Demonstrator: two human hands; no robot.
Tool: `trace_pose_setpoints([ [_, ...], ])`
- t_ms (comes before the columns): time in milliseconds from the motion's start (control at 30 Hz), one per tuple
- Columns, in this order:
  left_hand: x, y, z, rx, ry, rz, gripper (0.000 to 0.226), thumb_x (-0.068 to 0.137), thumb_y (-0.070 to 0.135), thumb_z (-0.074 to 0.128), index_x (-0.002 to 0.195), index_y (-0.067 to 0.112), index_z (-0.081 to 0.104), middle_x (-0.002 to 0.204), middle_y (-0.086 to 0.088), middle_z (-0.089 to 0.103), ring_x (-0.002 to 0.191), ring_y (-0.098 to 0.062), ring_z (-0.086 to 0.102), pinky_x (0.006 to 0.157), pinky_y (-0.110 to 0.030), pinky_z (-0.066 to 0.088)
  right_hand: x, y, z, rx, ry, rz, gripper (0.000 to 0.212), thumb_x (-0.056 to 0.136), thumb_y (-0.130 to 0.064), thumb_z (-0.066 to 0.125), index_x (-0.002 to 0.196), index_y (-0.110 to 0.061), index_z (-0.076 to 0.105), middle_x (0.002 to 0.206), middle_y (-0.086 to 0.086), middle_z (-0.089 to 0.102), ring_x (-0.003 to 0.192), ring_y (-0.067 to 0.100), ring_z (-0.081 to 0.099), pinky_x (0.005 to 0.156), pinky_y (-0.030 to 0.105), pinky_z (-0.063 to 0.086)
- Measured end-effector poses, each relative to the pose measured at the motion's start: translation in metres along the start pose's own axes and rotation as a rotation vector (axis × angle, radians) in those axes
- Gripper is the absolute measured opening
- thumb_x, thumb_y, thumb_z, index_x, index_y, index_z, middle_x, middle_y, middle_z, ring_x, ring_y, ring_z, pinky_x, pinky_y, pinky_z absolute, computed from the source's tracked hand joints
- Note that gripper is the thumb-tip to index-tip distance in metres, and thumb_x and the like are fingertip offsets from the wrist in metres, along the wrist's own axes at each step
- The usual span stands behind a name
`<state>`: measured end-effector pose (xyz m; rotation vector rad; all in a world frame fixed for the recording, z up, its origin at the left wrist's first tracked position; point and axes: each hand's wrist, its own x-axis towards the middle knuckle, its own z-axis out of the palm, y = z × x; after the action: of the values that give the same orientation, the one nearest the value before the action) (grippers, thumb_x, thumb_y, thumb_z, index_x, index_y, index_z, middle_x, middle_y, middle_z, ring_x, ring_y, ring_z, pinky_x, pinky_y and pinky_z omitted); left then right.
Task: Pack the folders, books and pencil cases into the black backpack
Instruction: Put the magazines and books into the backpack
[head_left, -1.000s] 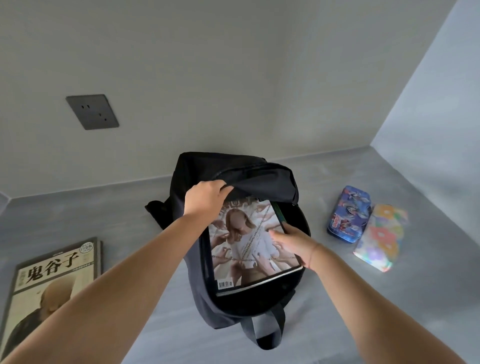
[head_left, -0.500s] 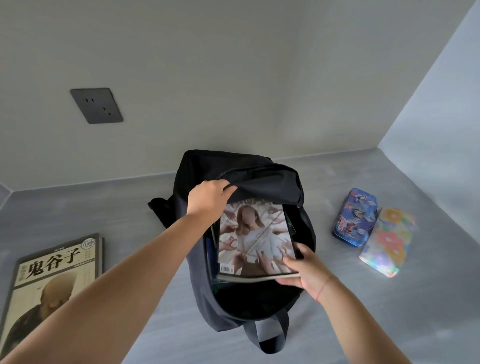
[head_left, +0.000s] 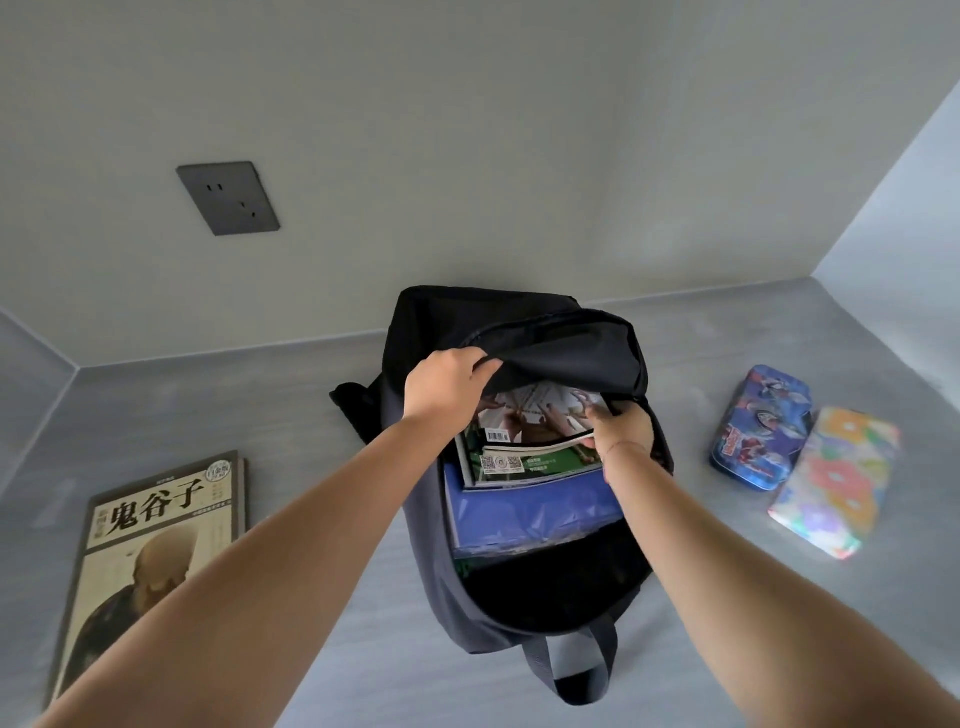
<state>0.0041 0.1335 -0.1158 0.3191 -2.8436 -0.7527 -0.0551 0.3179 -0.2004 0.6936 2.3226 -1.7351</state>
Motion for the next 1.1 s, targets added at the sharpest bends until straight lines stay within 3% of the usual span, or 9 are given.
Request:
trace_pose_setpoints([
  [133,-0.010,-0.006,0.008,-0.078,-0.065,-0.011,0.029,0.095,0.036,0.049,0.104,0.015,0.066,0.089,-0.005,0.070,0.083,-0.022,0.065,0.072,-0.036,0.053,-0.045,0.011,0.004,-0.149,0.150,-0.064,0.051,0.083,-0.017,0.062,0.130,-0.004,0.046,0.131,0.021,0.047,0.119,0.038,0.048,0.102,0.045,0.041],
  [200,-0.020,-0.014,0.013,-0.106,-0.089,0.030,0.035,0.092,0.039,0.052,0.118,0.017,0.062,0.112,-0.005,0.067,0.106,-0.021,0.060,0.091,-0.034,0.047,-0.086,0.011,0.005,-0.108,0.159,-0.190,0.045,0.082,-0.005,0.057,0.127,-0.006,0.050,0.127,0.018,0.048,0.118,0.033,0.048,0.102,0.043,0.041],
  [300,-0.046,-0.036,0.012,-0.073,-0.018,0.109,0.050,0.090,0.044,0.054,0.133,0.018,0.050,0.139,-0.001,0.052,0.136,-0.019,0.037,0.112,-0.034,0.025,-0.160,0.009,0.017,0.018,-0.067,-0.418,0.030,0.085,0.001,0.052,0.112,-0.011,0.054,0.109,0.002,0.054,0.097,0.013,0.054,0.084,0.012,0.043],
  [467,-0.103,-0.119,-0.015,-0.093,0.103,-0.146,0.050,0.092,0.043,0.048,0.135,0.016,0.048,0.138,-0.004,0.052,0.128,-0.024,0.045,0.105,-0.035,0.032,-0.222,0.018,0.091,-0.121,-0.552,-0.602,0.023,0.081,-0.001,0.054,0.098,-0.014,0.059,0.097,0.000,0.064,0.081,0.010,0.059,0.077,0.017,0.047],
  [567,-0.146,-0.185,-0.037,-0.120,0.226,-0.425,0.045,0.093,0.036,0.048,0.131,0.012,0.051,0.133,-0.011,0.056,0.123,-0.030,0.049,0.101,-0.038,0.038,-0.234,0.033,0.141,-0.315,-0.762,-0.436,0.030,0.085,-0.012,0.056,0.115,-0.011,0.054,0.115,-0.001,0.059,0.092,0.011,0.057,0.079,0.018,0.042],
  [700,-0.203,-0.257,-0.063,-0.144,0.373,-0.792,0.024,0.090,0.038,0.039,0.095,0.026,0.059,0.098,-0.012,0.066,0.087,-0.033,0.064,0.080,-0.046,0.053,-0.248,0.057,0.193,-0.430,-0.941,-0.155,0.047,0.087,-0.028,0.058,0.128,-0.010,0.045,0.126,0.001,0.051,0.110,0.015,0.051,0.086,0.022,0.037],
  [867,-0.254,-0.305,-0.067,-0.080,0.349,-1.105,0.043,0.093,0.032,0.050,0.128,0.007,0.045,0.130,-0.021,0.048,0.119,-0.041,0.044,0.103,-0.050,0.036,-0.260,0.079,0.246,-0.340,-0.934,-0.012,0.042,0.068,-0.038,0.068,0.101,-0.014,0.057,0.100,0.008,0.060,0.092,0.021,0.054,0.079,0.030,0.041],
  [967,-0.257,-0.317,-0.068,-0.182,0.318,-1.127,0.048,0.090,0.036,0.054,0.128,0.008,0.047,0.126,-0.019,0.051,0.118,-0.038,0.044,0.103,-0.048,0.039,-0.248,0.093,0.268,-0.258,-0.953,0.132,0.070,0.048,-0.047,0.069,0.105,-0.007,0.062,0.107,0.011,0.067,0.099,0.030,0.063,0.086,0.040,0.054],
  [1100,-0.248,-0.325,-0.085,-0.485,0.276,-1.254,0.048,0.083,0.055,0.056,0.105,0.012,0.058,0.101,-0.011,0.065,0.093,-0.029,0.061,0.086,-0.041,0.054,-0.262,0.068,0.254,-0.161,-0.957,0.276,0.027,0.081,-0.027,0.065,0.101,-0.009,0.064,0.097,0.009,0.068,0.081,0.020,0.061,0.065,0.027,0.046],
])
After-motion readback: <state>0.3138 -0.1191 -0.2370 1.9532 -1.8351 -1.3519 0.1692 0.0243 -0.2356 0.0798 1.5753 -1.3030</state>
